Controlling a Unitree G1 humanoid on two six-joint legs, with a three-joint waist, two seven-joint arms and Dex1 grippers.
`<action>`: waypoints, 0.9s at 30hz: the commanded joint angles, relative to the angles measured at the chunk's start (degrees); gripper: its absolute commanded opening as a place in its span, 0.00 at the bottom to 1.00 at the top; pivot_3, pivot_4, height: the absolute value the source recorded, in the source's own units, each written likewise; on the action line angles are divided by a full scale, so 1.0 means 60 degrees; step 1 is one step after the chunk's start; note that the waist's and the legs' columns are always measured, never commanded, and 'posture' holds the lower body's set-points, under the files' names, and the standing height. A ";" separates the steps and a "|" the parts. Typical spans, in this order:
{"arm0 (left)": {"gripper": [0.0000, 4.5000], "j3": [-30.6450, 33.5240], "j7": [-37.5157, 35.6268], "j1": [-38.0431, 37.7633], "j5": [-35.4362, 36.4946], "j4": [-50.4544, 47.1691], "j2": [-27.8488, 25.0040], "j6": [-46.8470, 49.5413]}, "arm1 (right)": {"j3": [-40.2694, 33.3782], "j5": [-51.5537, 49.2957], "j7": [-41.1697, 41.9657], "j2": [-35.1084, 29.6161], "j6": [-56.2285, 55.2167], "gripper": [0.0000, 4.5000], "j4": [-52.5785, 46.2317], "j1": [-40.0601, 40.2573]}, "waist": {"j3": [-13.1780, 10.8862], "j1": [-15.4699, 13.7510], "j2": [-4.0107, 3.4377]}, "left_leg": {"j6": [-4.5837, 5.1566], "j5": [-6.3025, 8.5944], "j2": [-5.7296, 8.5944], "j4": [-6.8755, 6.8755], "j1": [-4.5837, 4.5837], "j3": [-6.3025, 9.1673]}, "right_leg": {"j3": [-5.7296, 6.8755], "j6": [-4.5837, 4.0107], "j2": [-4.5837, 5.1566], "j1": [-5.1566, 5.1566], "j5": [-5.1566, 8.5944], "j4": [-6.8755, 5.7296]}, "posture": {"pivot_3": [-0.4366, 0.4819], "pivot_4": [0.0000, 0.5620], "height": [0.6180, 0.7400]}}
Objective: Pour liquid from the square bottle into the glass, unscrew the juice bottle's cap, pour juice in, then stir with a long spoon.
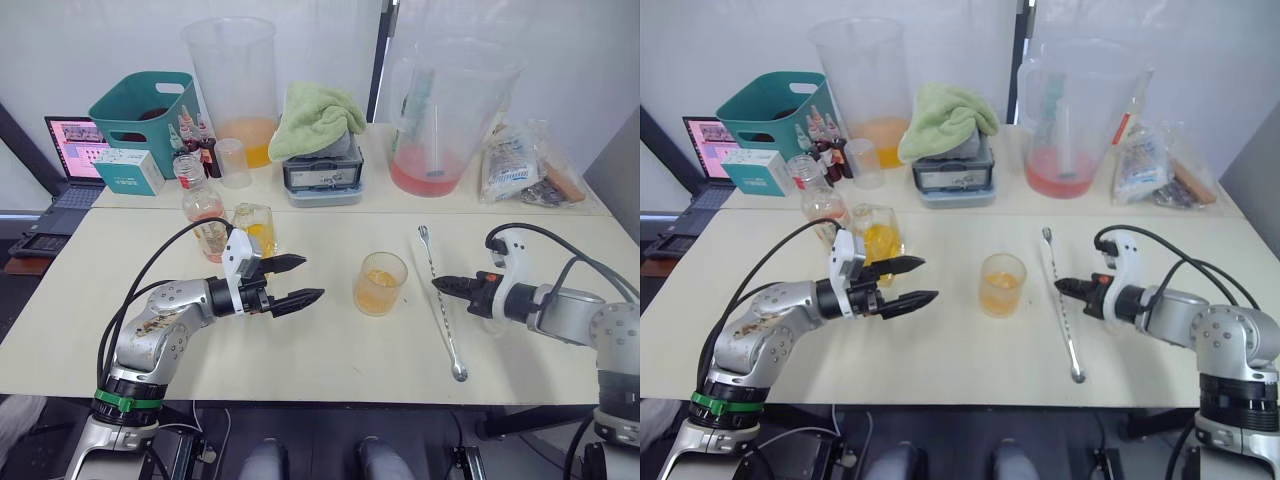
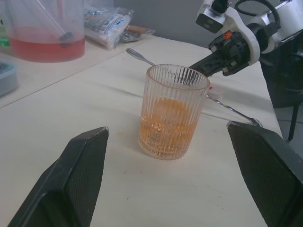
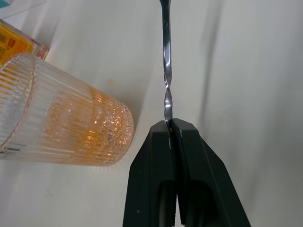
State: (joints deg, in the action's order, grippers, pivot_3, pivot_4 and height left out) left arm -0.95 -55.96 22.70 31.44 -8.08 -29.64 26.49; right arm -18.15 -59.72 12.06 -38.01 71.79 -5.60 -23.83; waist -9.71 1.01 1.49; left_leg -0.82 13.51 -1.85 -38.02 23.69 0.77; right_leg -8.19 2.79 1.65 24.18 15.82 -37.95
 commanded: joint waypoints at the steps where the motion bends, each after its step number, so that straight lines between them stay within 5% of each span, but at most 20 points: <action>1: 0.94 0.0163 -0.0034 0.0080 0.0076 -0.0207 -0.0020 -0.0135 | -0.0343 0.0050 -0.0084 0.0257 -0.0120 0.00 -0.0123 0.0020 | 0.0000 0.0007 0.0000 | 0.0000 0.0000 0.0000 0.0000 0.0000 0.0002 | 0.0001 0.0000 0.0000 0.0000 0.0000 -0.0003 | 0.48 0.27 1.00; 20: 0.94 0.0206 0.0025 -0.0010 0.0111 -0.0349 -0.0128 -0.0038 | 0.0327 0.2143 -0.0347 0.1030 -0.0273 0.00 -0.0020 0.0389 | 0.0007 0.0047 0.0006 | -0.0001 0.0000 0.0006 -0.0006 0.0005 0.0033 | 0.0022 -0.0001 0.0000 -0.0006 -0.0001 -0.0010 | 0.48 0.27 1.00; 27: 0.95 0.0302 0.0005 0.0028 0.0187 -0.0343 -0.0233 0.0026 | 0.0161 0.2680 -0.0501 0.1190 -0.0559 0.51 -0.0297 0.0176 | 0.0024 0.0008 0.0028 | -0.0001 -0.0001 0.0011 -0.0024 0.0007 0.0069 | 0.0047 -0.0003 0.0000 -0.0028 -0.0003 -0.0011 | 0.48 0.27 1.00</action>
State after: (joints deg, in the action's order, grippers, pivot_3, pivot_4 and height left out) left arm -0.84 -55.75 22.43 31.60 -8.18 -30.31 26.55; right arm -16.20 -45.37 9.63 -30.06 69.01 -5.91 -23.01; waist -9.57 1.06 1.66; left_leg -0.83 13.50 -1.79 -38.22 23.75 1.21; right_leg -7.87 2.77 1.65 24.00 15.81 -38.02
